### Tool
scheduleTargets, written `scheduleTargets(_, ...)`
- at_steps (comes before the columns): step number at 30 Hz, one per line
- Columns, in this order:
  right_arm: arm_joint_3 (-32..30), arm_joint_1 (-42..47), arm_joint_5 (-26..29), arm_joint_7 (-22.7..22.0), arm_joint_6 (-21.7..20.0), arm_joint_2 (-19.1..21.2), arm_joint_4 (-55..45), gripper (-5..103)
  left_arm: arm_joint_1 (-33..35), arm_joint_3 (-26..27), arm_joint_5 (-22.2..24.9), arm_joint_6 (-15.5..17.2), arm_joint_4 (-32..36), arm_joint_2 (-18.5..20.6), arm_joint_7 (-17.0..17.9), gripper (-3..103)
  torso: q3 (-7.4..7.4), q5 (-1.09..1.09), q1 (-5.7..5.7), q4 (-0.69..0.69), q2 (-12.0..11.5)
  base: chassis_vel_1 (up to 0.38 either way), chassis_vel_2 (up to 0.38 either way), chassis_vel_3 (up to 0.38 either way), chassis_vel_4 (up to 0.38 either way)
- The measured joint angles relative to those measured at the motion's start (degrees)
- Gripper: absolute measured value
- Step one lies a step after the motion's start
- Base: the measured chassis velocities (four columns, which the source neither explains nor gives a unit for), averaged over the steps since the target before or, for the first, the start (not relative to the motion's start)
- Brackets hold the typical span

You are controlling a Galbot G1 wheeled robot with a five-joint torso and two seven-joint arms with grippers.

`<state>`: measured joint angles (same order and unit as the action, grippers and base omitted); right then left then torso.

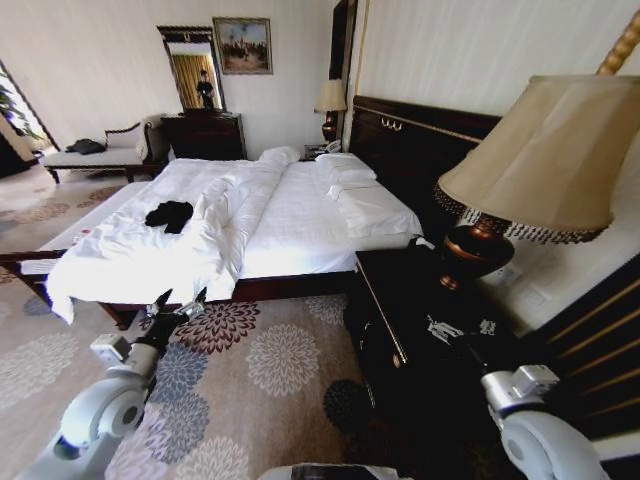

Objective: Fold the clothes on the bed.

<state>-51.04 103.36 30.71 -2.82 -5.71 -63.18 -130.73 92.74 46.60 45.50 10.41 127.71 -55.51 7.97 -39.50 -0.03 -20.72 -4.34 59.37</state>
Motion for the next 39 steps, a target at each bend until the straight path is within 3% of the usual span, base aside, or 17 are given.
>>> scheduleTargets(39, 0.9, 0.2, 0.0, 0.0, -0.3, -1.2, -0.7, 100, 1.0, -0.3, -0.4, -0.1, 1.2, -0.3, -0.1, 100, 0.0, 0.0, 0.0, 0.01, 0.0, -0.09, 0.086, 0.085, -0.083)
